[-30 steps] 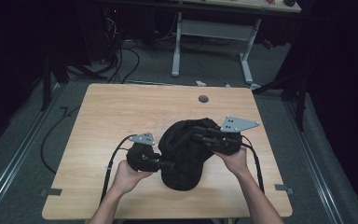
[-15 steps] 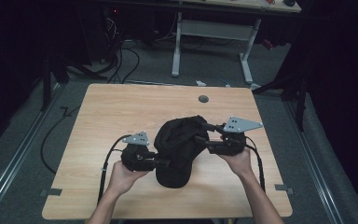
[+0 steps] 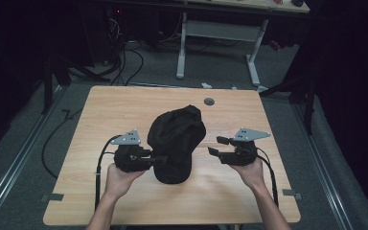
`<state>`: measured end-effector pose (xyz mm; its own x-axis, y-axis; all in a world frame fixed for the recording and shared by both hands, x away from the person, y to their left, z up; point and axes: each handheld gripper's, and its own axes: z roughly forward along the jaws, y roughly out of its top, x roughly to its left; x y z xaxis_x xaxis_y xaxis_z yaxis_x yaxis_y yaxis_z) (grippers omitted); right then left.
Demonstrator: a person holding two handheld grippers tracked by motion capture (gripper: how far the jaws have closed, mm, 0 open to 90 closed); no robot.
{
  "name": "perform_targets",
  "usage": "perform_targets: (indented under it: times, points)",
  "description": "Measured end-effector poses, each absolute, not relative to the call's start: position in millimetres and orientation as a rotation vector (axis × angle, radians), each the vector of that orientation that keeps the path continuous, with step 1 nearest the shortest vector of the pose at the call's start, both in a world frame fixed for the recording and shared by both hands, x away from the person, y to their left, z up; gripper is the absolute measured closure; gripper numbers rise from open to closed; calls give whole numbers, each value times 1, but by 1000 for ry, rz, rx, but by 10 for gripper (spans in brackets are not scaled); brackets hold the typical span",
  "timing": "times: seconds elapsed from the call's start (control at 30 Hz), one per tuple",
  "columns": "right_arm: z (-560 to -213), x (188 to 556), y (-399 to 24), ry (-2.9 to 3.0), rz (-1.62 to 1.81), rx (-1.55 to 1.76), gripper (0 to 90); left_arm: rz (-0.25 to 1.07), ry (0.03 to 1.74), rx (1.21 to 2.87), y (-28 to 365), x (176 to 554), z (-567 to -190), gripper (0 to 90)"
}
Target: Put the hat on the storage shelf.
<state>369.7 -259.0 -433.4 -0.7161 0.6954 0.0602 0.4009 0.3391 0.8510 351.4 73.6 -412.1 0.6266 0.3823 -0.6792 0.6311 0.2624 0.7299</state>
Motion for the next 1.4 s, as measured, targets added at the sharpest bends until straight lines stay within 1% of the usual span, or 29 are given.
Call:
perform_targets:
  times: [0.4,0.73,0.9,1.0,1.13,1.4]
  points:
    - [-499,373,-272,2311,1113,1208,419,-103,973,1296,81,359,-404,713]
    - [-526,376,-277,2273,1016,1262,418,-19,1002,1241,87,369,-396,712]
    - [-531,376,-278,2247,968,1253,420,19,1012,1219,90,375,-391,711]
    - [-531,375,-277,2234,948,1259,401,59,1019,1212,90,380,-389,711]
    - [-531,375,-277,2231,945,1260,399,80,1029,1208,91,385,-386,711]
    - [-531,375,-277,2229,943,1266,394,182,1020,1178,90,395,-373,711]
